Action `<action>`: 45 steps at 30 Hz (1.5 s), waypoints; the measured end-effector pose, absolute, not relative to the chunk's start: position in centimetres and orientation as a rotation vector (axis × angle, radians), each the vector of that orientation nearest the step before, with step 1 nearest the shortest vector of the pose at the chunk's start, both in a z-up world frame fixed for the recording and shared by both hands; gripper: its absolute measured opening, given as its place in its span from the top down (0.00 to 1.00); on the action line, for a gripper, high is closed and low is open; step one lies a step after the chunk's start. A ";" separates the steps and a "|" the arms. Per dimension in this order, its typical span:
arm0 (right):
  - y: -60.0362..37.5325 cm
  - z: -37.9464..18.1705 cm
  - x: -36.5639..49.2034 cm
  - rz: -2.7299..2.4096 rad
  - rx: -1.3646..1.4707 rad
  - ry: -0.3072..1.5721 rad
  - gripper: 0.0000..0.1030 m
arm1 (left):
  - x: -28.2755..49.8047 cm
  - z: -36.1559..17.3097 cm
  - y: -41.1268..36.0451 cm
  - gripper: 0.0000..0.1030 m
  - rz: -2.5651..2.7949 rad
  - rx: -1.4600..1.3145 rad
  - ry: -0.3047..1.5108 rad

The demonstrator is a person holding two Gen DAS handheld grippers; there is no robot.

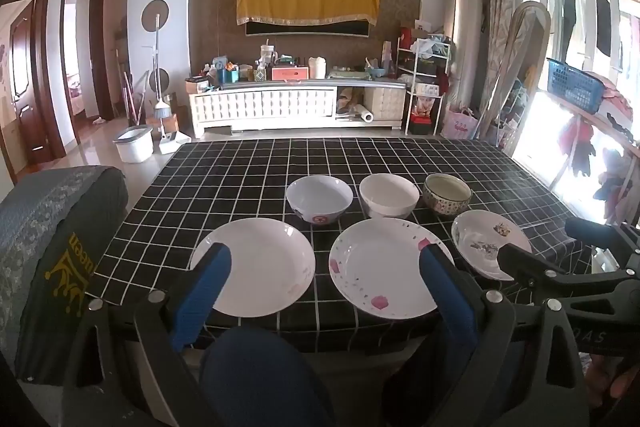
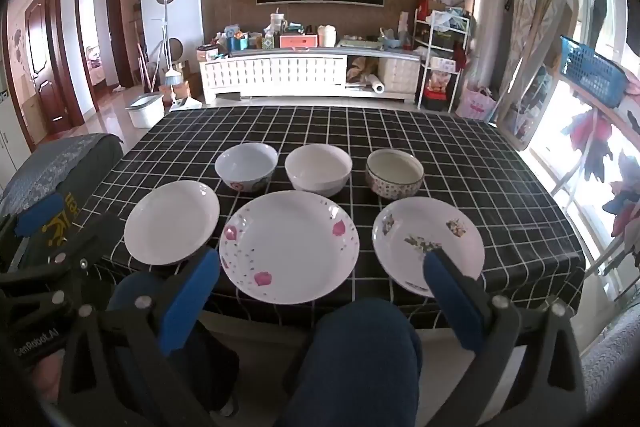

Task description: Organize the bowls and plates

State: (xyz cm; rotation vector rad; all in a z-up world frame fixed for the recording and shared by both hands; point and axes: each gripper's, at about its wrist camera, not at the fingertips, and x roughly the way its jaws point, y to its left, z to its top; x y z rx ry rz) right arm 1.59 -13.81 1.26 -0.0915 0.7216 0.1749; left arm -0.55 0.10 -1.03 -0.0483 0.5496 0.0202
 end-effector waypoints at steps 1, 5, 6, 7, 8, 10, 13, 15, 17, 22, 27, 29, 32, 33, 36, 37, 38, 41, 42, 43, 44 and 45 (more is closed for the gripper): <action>-13.8 1.2 1.5 0.175 -0.091 0.721 0.00 | -0.6 -1.0 0.1 0.09 0.020 -0.047 0.548; -14.1 1.5 1.3 0.175 -0.087 0.716 0.00 | -1.1 -0.7 0.0 0.09 0.020 -0.042 0.542; -14.1 1.6 1.2 0.175 -0.087 0.713 0.00 | -1.2 -0.5 0.1 0.09 0.019 -0.041 0.540; -14.0 1.7 1.1 0.175 -0.088 0.713 0.00 | -1.2 -0.4 0.0 0.09 0.020 -0.038 0.537; -14.0 1.9 1.0 0.175 -0.087 0.711 0.00 | -1.4 -0.2 -0.1 0.09 0.023 -0.034 0.533; -14.0 2.2 0.8 0.179 -0.085 0.706 0.00 | -1.5 0.2 -0.1 0.09 0.026 -0.033 0.527; -14.0 3.0 0.5 0.184 -0.085 0.692 0.00 | -2.0 1.0 -0.1 0.09 0.029 -0.032 0.514; -13.9 3.4 0.4 0.187 -0.087 0.685 0.00 | -2.3 1.6 -0.1 0.09 0.033 -0.033 0.507; -13.8 3.8 0.3 0.194 -0.086 0.678 0.00 | -2.4 2.2 0.1 0.09 0.040 -0.036 0.509; -12.9 5.4 1.4 0.222 -0.092 0.673 0.00 | -1.4 3.6 1.6 0.09 0.055 -0.064 0.552; -10.8 6.4 3.7 0.268 -0.098 0.673 0.00 | 0.3 4.4 4.3 0.09 0.107 -0.081 0.568; -9.4 6.4 4.9 0.306 -0.110 0.680 0.00 | 1.4 4.7 5.9 0.09 0.117 -0.104 0.585; -7.3 6.2 7.3 0.354 -0.124 0.698 0.00 | 3.0 4.7 7.8 0.09 0.139 -0.105 0.606; -6.5 6.0 8.3 0.362 -0.130 0.702 0.00 | 3.6 4.7 8.3 0.09 0.146 -0.105 0.612; -4.9 5.0 10.5 0.386 -0.140 0.725 0.00 | 5.4 4.0 10.4 0.09 0.167 -0.118 0.642; -4.2 4.5 11.4 0.402 -0.140 0.742 0.00 | 6.0 3.7 11.1 0.09 0.175 -0.126 0.655; -3.6 4.1 12.1 0.413 -0.142 0.756 0.00 | 6.8 3.2 11.9 0.09 0.179 -0.138 0.674; -1.7 2.6 13.6 0.442 -0.164 0.782 0.00 | 8.8 1.7 13.6 0.09 0.170 -0.162 0.733; -1.1 2.1 14.1 0.452 -0.171 0.794 0.00 | 9.5 1.1 14.3 0.09 0.179 -0.170 0.753; -0.5 1.5 14.6 0.463 -0.179 0.807 0.00 | 9.9 0.7 14.6 0.09 0.182 -0.175 0.765; 0.0 1.0 15.1 0.474 -0.183 0.820 0.00 | 10.5 -0.1 15.1 0.09 0.184 -0.183 0.783; 0.4 0.5 15.6 0.484 -0.186 0.833 0.00 | 11.0 -0.7 15.6 0.09 0.187 -0.191 0.798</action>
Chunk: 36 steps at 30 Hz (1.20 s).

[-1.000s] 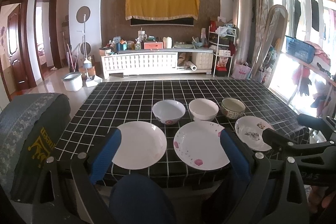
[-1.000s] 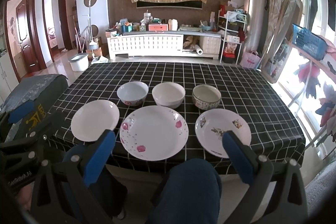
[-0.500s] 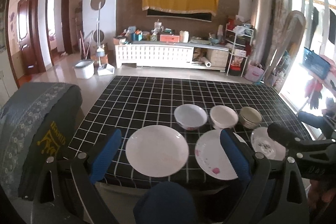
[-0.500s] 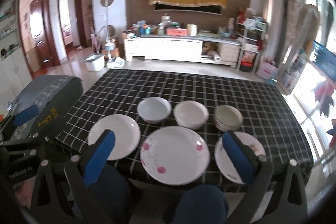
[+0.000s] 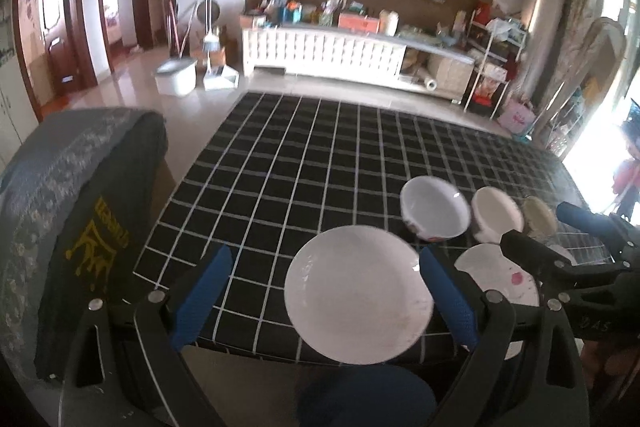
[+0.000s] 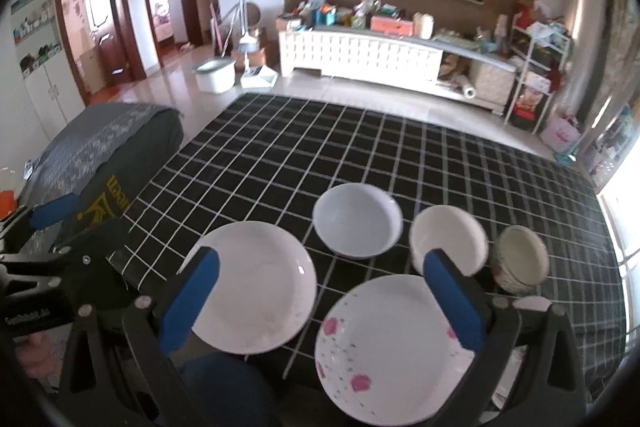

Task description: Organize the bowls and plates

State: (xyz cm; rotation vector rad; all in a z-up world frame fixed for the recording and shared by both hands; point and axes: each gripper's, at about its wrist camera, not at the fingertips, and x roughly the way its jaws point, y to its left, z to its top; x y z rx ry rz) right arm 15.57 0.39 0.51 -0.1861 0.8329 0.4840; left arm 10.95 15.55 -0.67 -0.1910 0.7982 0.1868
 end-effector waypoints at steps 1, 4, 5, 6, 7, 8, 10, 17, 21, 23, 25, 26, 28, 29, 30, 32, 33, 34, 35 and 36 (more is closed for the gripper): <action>0.9 -0.1 16.1 0.491 -0.191 0.848 0.00 | 11.4 -1.3 16.0 0.09 0.191 -0.198 0.815; 2.1 -1.8 17.6 0.500 -0.213 0.884 0.00 | 12.7 -3.7 17.1 0.09 0.194 -0.213 0.868; 2.4 -2.5 18.0 0.501 -0.217 0.899 0.00 | 13.1 -4.7 17.6 0.09 0.193 -0.223 0.889; 2.6 -3.1 18.3 0.503 -0.220 0.914 0.00 | 13.4 -5.5 18.0 0.09 0.191 -0.235 0.906; 2.9 -3.9 18.7 0.503 -0.224 0.933 0.01 | 13.7 -6.1 18.3 0.09 0.190 -0.241 0.920; 3.1 -4.7 19.0 0.504 -0.229 0.952 0.04 | 14.1 -7.0 18.6 0.14 0.189 -0.247 0.936; 3.4 -6.1 19.5 0.508 -0.233 0.986 0.10 | 14.7 -8.5 19.0 0.31 0.186 -0.251 0.973; 3.9 -10.5 21.3 0.513 -0.225 1.123 0.42 | 16.2 -12.4 19.4 0.51 0.157 -0.269 1.083; 3.7 -12.1 21.8 0.506 -0.234 1.162 0.48 | 16.8 -13.6 19.7 0.75 0.155 -0.289 1.126; 3.6 -12.7 21.9 0.508 -0.229 1.178 0.54 | 16.9 -14.4 19.8 0.78 0.145 -0.304 1.147; 3.4 -13.3 22.0 0.511 -0.222 1.195 0.57 | 17.1 -14.8 19.9 0.78 0.137 -0.307 1.156; 3.5 -13.6 22.2 0.512 -0.221 1.201 0.59 | 17.1 -15.0 19.9 0.80 0.136 -0.305 1.159; 3.6 -14.1 22.4 0.516 -0.224 1.218 0.64 | 17.1 -15.2 19.8 0.82 0.136 -0.306 1.166; 3.5 -14.4 22.5 0.516 -0.223 1.227 0.66 | 17.1 -15.3 19.8 0.85 0.137 -0.308 1.169; 3.3 -14.6 22.6 0.515 -0.218 1.234 0.68 | 17.2 -15.5 19.8 0.85 0.141 -0.307 1.173; 3.2 -14.8 22.4 0.528 -0.194 1.244 0.73 | 17.1 -15.6 20.0 0.89 0.144 -0.310 1.174; 3.2 -14.8 22.3 0.535 -0.189 1.244 0.75 | 17.1 -15.6 20.1 0.89 0.142 -0.315 1.172; 3.1 -14.8 22.1 0.530 -0.195 1.235 0.75 | 17.1 -15.6 20.1 0.89 0.139 -0.320 1.172; 3.2 -14.8 22.1 0.539 -0.198 1.233 0.74 | 17.1 -15.8 20.1 0.89 0.139 -0.321 1.173; 3.1 -14.8 22.0 0.538 -0.192 1.234 0.75 | 17.0 -15.7 20.1 0.89 0.140 -0.320 1.176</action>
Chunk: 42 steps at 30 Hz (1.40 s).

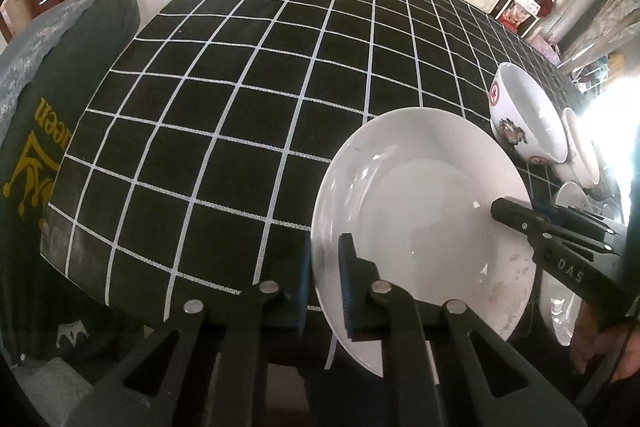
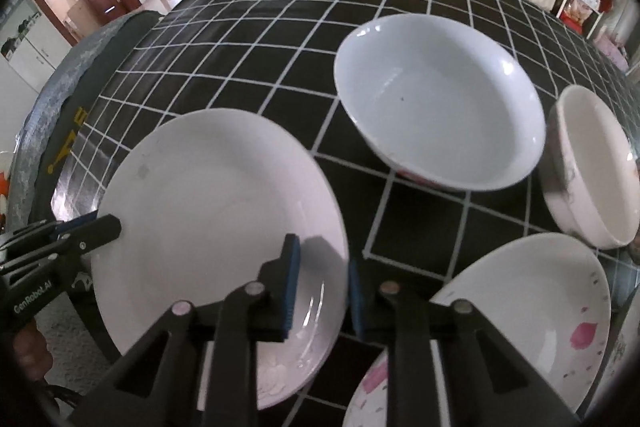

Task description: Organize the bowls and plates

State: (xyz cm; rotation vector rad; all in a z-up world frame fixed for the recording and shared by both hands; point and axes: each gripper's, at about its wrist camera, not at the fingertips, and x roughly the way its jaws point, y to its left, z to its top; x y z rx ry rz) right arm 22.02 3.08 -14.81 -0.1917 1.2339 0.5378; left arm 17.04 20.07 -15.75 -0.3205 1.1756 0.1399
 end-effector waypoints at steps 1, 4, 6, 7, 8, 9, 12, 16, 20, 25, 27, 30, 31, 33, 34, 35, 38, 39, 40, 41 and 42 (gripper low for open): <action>2.9 -14.8 22.0 0.535 -0.183 1.238 0.75 | 17.0 -15.7 20.1 0.89 0.141 -0.320 1.178; 2.6 -14.7 21.9 0.524 -0.182 1.241 0.75 | 16.7 -15.8 20.0 0.89 0.150 -0.315 1.180; 2.8 -14.5 21.8 0.523 -0.189 1.238 0.75 | 16.5 -15.8 19.9 0.89 0.155 -0.312 1.179; 3.1 -14.5 21.8 0.523 -0.193 1.235 0.75 | 16.4 -15.8 20.0 0.89 0.156 -0.314 1.177; 3.3 -14.5 21.8 0.524 -0.195 1.235 0.75 | 16.3 -15.8 20.1 0.89 0.156 -0.318 1.175; 3.5 -14.6 21.8 0.526 -0.195 1.237 0.75 | 16.3 -15.8 20.1 0.89 0.157 -0.320 1.174; 3.6 -14.8 22.2 0.542 -0.175 1.259 0.75 | 16.5 -15.7 20.0 0.89 0.161 -0.314 1.181; 2.5 -13.4 22.1 0.535 -0.141 1.233 0.76 | 15.8 -14.4 20.3 0.89 0.200 -0.292 1.169; 0.0 -10.7 21.6 0.539 -0.077 1.191 0.76 | 14.6 -11.5 20.4 0.89 0.180 -0.341 1.092; -3.5 -7.9 20.3 0.519 -0.027 1.140 0.76 | 14.0 -7.7 16.8 0.89 0.120 -0.270 1.017; -5.0 -6.9 19.7 0.507 -0.011 1.121 0.76 | 14.0 -6.7 14.5 0.89 0.080 -0.236 1.005; -7.3 -5.4 19.1 0.489 0.010 1.092 0.76 | 14.0 -5.7 11.3 0.89 0.013 -0.197 0.993; -7.7 -5.1 18.7 0.482 0.012 1.086 0.76 | 13.9 -5.6 10.5 0.89 -0.001 -0.184 0.994; -8.9 -4.9 18.2 0.462 0.014 1.076 0.76 | 14.2 -5.7 8.2 0.89 -0.038 -0.169 1.009; -9.7 -4.8 18.0 0.451 0.018 1.071 0.76 | 14.4 -5.9 7.2 0.89 -0.059 -0.167 1.019; -10.5 -4.9 17.9 0.438 0.023 1.071 0.76 | 14.5 -6.2 6.4 0.89 -0.071 -0.163 1.025; -12.6 -5.3 17.8 0.406 0.050 1.084 0.76 | 15.1 -7.1 4.0 0.89 -0.099 -0.133 1.053; -13.4 -5.6 17.8 0.391 0.056 1.088 0.76 | 15.3 -7.3 3.5 0.89 -0.106 -0.128 1.061; -14.2 -5.9 17.9 0.372 0.062 1.094 0.76 | 15.5 -7.6 3.0 0.89 -0.111 -0.124 1.070; -14.9 -6.2 17.8 0.360 0.069 1.097 0.76 | 15.8 -7.8 2.6 0.89 -0.117 -0.122 1.080; -15.6 -6.5 17.9 0.348 0.077 1.103 0.76 | 16.1 -8.1 2.2 0.89 -0.125 -0.121 1.089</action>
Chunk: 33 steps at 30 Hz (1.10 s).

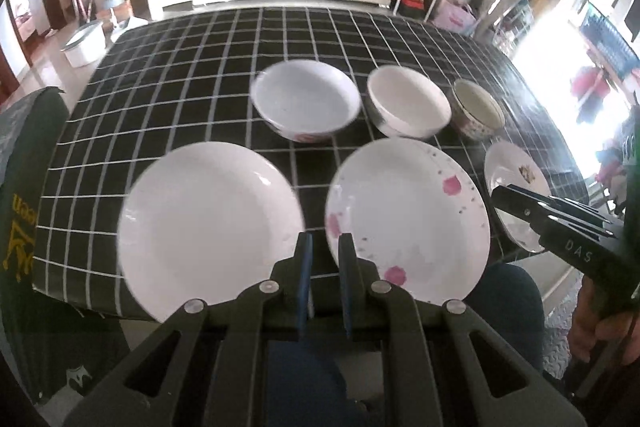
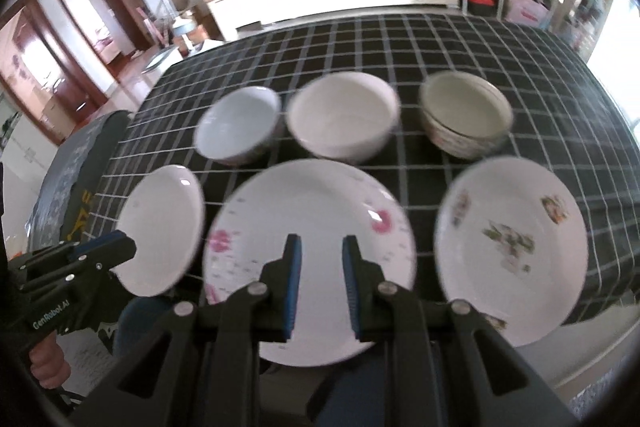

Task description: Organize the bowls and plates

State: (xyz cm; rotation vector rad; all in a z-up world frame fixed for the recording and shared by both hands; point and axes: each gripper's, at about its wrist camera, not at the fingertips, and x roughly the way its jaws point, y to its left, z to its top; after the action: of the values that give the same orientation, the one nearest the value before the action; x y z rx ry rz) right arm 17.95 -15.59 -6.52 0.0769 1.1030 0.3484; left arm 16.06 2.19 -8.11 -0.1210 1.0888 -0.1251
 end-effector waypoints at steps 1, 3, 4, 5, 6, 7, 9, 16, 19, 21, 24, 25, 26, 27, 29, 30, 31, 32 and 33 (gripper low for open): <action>-16.2 -6.7 18.1 0.341 0.082 1.108 0.76 | 16.4 -8.5 1.8 0.89 -0.134 -0.119 1.102; -17.4 -7.2 18.1 0.330 0.091 1.116 0.76 | 16.9 -8.9 1.2 0.89 -0.146 -0.120 1.111; -17.7 -7.5 18.2 0.327 0.094 1.121 0.76 | 17.1 -9.2 0.9 0.89 -0.152 -0.123 1.116; -17.9 -7.8 18.4 0.325 0.098 1.128 0.76 | 17.5 -9.6 0.8 0.89 -0.156 -0.127 1.124; -18.1 -8.2 18.7 0.325 0.100 1.135 0.76 | 17.8 -10.0 0.8 0.89 -0.157 -0.130 1.133; -18.2 -8.5 18.9 0.324 0.099 1.140 0.76 | 18.1 -10.5 0.7 0.89 -0.155 -0.131 1.145; -18.6 -9.1 19.1 0.319 0.094 1.145 0.76 | 18.6 -11.3 0.7 0.89 -0.155 -0.136 1.164; -19.1 -11.4 20.7 0.313 0.099 1.187 0.76 | 20.3 -14.0 0.5 0.89 -0.144 -0.130 1.221; -19.1 -12.0 20.9 0.313 0.100 1.196 0.76 | 20.7 -14.8 0.6 0.89 -0.143 -0.133 1.237; -19.2 -12.1 21.0 0.315 0.103 1.190 0.76 | 20.8 -15.2 0.5 0.89 -0.143 -0.130 1.246; -19.5 -12.5 21.1 0.306 0.102 1.205 0.76 | 21.1 -15.8 0.4 0.89 -0.138 -0.131 1.258; -19.6 -12.6 21.2 0.305 0.102 1.210 0.76 | 21.1 -16.0 0.4 0.89 -0.140 -0.135 1.261; -19.6 -12.7 21.2 0.304 0.103 1.215 0.76 | 21.2 -16.2 0.4 0.89 -0.144 -0.142 1.264; -19.5 -12.8 21.2 0.304 0.103 1.219 0.76 | 21.2 -16.3 0.3 0.89 -0.147 -0.144 1.265; -19.7 -12.9 21.1 0.307 0.103 1.223 0.77 | 21.2 -16.4 0.1 0.90 -0.146 -0.135 1.260; -19.7 -13.0 21.0 0.302 0.102 1.222 0.78 | 21.1 -16.5 0.1 0.90 -0.146 -0.133 1.259; -19.7 -13.0 21.2 0.300 0.096 1.224 0.85 | 21.1 -16.5 0.1 0.92 -0.145 -0.134 1.259; -19.6 -13.1 21.2 0.303 0.089 1.228 0.89 | 21.1 -16.5 0.2 0.93 -0.144 -0.136 1.260; -19.5 -13.1 21.2 0.307 0.088 1.227 0.90 | 21.2 -16.5 0.3 0.92 -0.145 -0.140 1.262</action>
State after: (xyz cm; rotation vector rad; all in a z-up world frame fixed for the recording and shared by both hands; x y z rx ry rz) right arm 21.18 -19.49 -13.10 0.0881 1.2274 0.3067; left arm 21.19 0.26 -16.53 -0.1401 1.2621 -0.1448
